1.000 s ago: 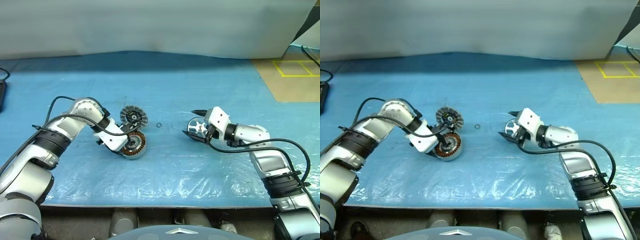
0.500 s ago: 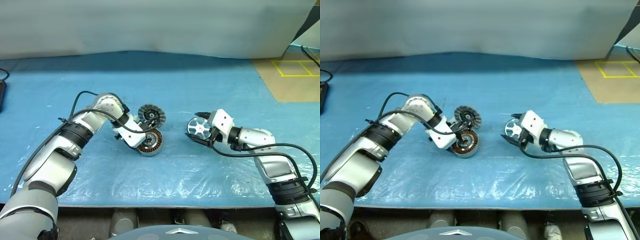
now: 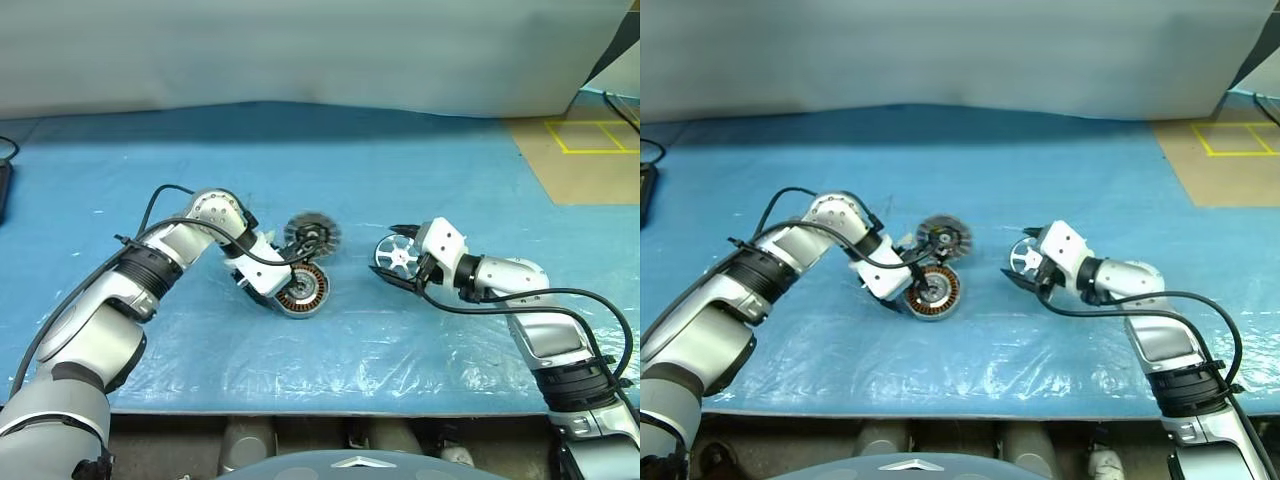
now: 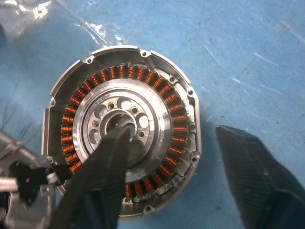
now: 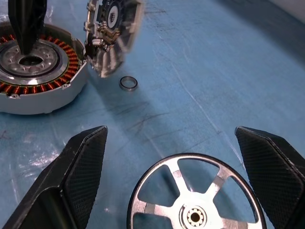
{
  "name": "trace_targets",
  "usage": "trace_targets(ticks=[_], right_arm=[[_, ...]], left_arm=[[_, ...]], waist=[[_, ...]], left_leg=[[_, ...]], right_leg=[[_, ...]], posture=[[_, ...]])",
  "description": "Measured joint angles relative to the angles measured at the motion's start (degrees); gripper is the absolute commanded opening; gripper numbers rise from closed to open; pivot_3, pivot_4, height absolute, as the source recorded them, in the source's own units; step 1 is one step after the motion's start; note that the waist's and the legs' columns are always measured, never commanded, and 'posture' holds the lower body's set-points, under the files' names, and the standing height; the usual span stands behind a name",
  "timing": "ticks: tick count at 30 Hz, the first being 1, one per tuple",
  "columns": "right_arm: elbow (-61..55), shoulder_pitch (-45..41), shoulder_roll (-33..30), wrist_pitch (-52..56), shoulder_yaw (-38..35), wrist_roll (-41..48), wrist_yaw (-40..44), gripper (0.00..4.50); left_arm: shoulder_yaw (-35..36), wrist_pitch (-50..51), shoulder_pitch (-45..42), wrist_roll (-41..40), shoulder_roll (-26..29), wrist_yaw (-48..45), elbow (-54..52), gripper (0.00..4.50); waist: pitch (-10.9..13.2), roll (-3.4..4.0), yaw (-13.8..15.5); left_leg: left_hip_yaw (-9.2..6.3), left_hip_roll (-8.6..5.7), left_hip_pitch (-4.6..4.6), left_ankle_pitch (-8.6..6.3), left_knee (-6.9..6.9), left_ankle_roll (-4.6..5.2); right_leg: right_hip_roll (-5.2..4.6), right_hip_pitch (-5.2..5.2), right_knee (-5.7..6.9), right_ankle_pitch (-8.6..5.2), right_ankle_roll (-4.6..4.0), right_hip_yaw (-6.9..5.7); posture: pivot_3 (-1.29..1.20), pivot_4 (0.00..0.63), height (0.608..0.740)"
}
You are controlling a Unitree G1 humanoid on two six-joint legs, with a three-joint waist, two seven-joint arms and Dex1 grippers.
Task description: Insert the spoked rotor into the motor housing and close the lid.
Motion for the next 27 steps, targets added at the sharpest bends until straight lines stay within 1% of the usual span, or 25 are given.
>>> trace_targets(ticks=[4, 6, 9, 11, 14, 16, 19, 24, 27], right_arm=[[0.02, -0.24, 0.42, -0.03, 0.07, 0.00, 0.16, 4.50], [0.08, -0.55, 0.74, -0.04, 0.09, 0.27, 0.53, 4.50], [0.51, -1.12, 1.56, -0.13, 0.18, 1.13, 1.27, 4.50], [0.91, -1.75, 2.31, -0.42, 0.32, 1.31, 1.52, 4.50], [3.09, -2.68, 4.13, -1.07, 0.60, 1.89, 1.83, 4.50], [4.71, -2.88, 5.10, -1.68, 0.88, 1.91, 1.90, 4.50], [9.16, -5.05, 7.28, -3.85, 2.24, 1.68, 2.10, 4.50], [18.62, -9.80, 9.83, -8.50, 3.82, -0.32, 2.49, 4.50], [23.75, -12.37, 11.76, -10.36, 4.89, -1.21, 2.75, 4.50]], left_arm=[[0.87, 0.94, 0.37, -1.71, 0.46, -0.03, -1.52, 3.69], [1.07, 2.69, 0.88, -3.98, 1.79, -0.04, -3.82, 3.69], [1.26, 8.80, 2.42, -9.93, 5.39, -0.04, -9.78, 3.69], [2.32, 15.20, 3.97, -15.43, 8.76, -0.04, -15.37, 3.69], [6.02, 23.19, 8.26, -22.70, 15.51, -0.03, -23.52, 3.69], [8.53, 26.34, 10.72, -24.74, 18.32, -0.04, -25.62, 3.69], [14.33, 30.33, 17.47, -26.74, 21.38, 1.02, -28.36, 3.69], [22.25, 34.01, 25.91, -26.08, 20.76, 9.52, -28.54, 3.69], [25.37, 36.17, 31.10, -25.62, 16.80, 16.61, -29.36, 3.69]], waist=[[0.00, 0.00, -0.02], [0.00, 0.00, -0.11], [0.01, 0.00, -0.14], [0.01, 0.00, -0.19], [0.01, 0.01, -0.54], [0.01, 0.02, -0.66], [0.01, 0.02, -1.30], [0.01, 0.02, -1.65], [0.01, 0.02, -1.67]], left_leg=[[0.00, 0.00, -0.01, 0.00, 0.00, 0.00], [0.00, 0.01, 0.00, 0.00, -0.01, 0.00], [0.00, 0.04, 0.00, -0.01, -0.03, -0.01], [0.00, 0.05, -0.02, -0.01, -0.03, -0.02], [0.02, 0.08, -0.01, -0.01, -0.09, -0.03], [0.02, 0.08, -0.02, -0.01, -0.11, -0.03], [0.03, 0.07, -0.03, -0.01, -0.11, -0.03], [0.03, 0.09, -0.08, 0.01, -0.08, -0.02], [0.03, 0.11, -0.12, 0.10, -0.08, 0.13]], right_leg=[[0.00, -0.01, 0.00, 0.00, 0.00, 0.00], [0.01, -0.02, 0.00, 0.00, 0.00, 0.00], [0.03, -0.04, 0.00, 0.00, -0.01, 0.00], [0.03, -0.08, 0.00, -0.01, -0.01, 0.00], [0.05, -0.10, -0.01, -0.02, -0.04, 0.00], [0.05, -0.12, -0.02, -0.02, -0.04, 0.00], [0.03, -0.11, -0.07, -0.02, -0.04, 0.00], [0.03, -0.11, -0.09, -0.03, -0.07, -0.03], [0.04, -0.12, -0.11, -0.03, -0.08, -0.05]], posture=[[0.00, 0.150, 0.740], [0.00, 0.150, 0.740], [0.00, 0.150, 0.740], [0.00, 0.150, 0.740], [0.00, 0.150, 0.740], [0.00, 0.150, 0.740], [0.00, 0.150, 0.740], [0.00, 0.150, 0.740], [0.00, 0.150, 0.740]])
